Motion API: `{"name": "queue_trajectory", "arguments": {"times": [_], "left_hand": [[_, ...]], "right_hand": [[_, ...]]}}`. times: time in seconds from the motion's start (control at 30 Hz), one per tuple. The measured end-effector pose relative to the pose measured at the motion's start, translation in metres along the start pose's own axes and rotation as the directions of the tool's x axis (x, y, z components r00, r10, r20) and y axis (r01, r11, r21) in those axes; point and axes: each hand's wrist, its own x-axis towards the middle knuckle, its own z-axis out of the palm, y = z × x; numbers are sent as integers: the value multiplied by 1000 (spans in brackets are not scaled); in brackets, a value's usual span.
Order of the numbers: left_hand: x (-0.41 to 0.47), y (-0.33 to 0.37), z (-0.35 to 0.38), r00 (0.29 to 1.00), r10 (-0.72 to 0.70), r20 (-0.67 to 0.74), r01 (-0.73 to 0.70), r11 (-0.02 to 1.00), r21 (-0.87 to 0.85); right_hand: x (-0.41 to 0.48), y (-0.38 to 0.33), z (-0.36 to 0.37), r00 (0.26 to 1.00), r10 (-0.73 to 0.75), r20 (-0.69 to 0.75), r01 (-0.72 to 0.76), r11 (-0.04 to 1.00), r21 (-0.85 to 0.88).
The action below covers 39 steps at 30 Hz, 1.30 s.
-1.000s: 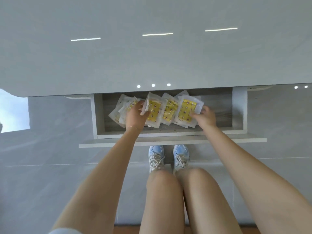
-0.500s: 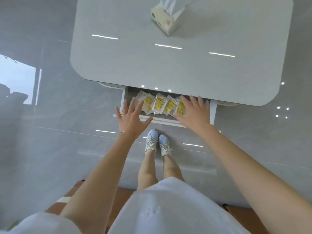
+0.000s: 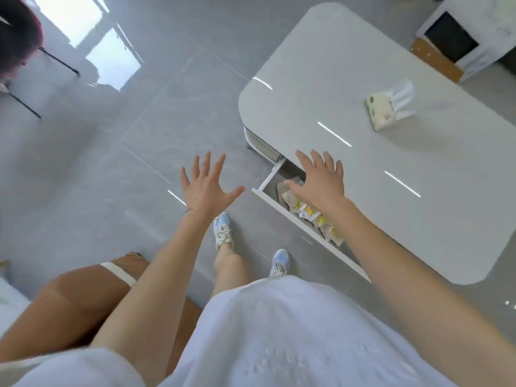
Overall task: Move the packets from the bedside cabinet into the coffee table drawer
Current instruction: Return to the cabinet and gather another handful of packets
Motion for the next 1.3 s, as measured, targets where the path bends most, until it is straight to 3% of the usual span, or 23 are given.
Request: {"name": "queue_trajectory", "arguments": {"times": [0.4,0.73,0.97,1.3], "left_hand": [[38,-252,-78,954,-296,-46,291,952,-100],[70,-400,-120,809,-584,-61,560,799,-218],[78,-505,-143,585,-811,4,764,550,-339],[35,-624,-165,191,-978,82,840,119,-530]], "right_hand": [[93,-310,-17,942,-330,55,335,925,-181],[162,-524,-16,792,-578,198,610,730,-308],[211,-670,-10,622,-696,359,780,507,-368],[197,-863,26,296,-748,594,917,50,-395]]}}
